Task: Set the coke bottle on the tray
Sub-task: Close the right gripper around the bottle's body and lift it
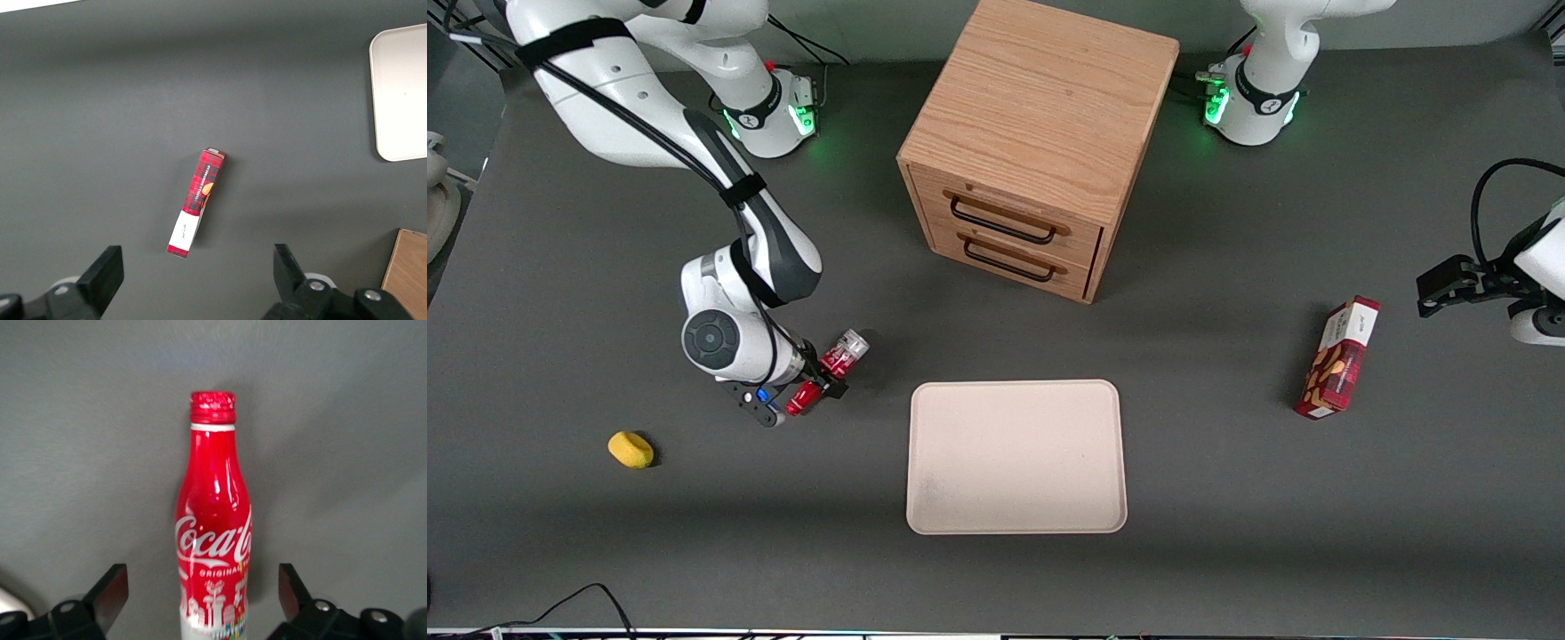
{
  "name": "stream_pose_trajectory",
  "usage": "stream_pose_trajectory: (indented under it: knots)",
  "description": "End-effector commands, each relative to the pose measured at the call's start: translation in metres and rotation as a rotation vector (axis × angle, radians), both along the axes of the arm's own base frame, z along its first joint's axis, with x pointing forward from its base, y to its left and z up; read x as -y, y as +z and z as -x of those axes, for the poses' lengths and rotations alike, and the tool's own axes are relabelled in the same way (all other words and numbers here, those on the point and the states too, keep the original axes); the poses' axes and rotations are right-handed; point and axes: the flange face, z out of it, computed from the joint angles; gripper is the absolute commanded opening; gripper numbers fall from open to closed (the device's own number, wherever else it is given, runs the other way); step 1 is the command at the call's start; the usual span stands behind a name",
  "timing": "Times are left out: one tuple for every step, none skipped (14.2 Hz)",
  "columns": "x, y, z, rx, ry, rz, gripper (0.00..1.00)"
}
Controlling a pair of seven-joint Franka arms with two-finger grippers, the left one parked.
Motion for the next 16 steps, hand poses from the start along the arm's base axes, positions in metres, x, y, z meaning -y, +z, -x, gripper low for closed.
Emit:
stream_pose_trajectory:
  knots:
    - [0.0,-0.013,0.008,0.003,-0.017,0.014,1.0]
    - [0.0,-0.016,0.007,0.002,-0.019,0.013,1.0]
    - [-0.001,-0.022,0.008,0.005,-0.019,0.008,1.0]
    - [-0.001,-0.027,0.008,0.005,-0.019,0.006,0.85]
    - [-0.001,-0.026,0.008,0.008,-0.02,0.005,0.55]
    - [-0.001,-0.026,0.008,0.008,-0.02,0.005,0.32]
    - [0.0,-0.026,0.007,0.008,-0.021,0.006,0.17]
    - [0.001,-0.026,0.007,0.008,-0.023,0.006,0.07]
    - [0.0,-0.023,0.006,0.014,-0.021,0.005,0.04]
    - [-0.001,-0.015,0.003,0.025,-0.017,0.005,0.04]
    - [-0.001,-0.002,-0.002,0.045,-0.007,0.0,0.05]
    - [-0.002,0.018,-0.011,0.067,0.008,0.006,0.08]
    - [-0.003,0.041,-0.026,0.078,0.024,0.026,0.09]
    - [-0.004,0.065,-0.041,0.084,0.035,0.037,0.09]
    - [-0.013,0.09,-0.054,0.102,0.072,0.027,0.09]
    - [-0.018,0.112,-0.066,0.133,0.137,0.013,0.09]
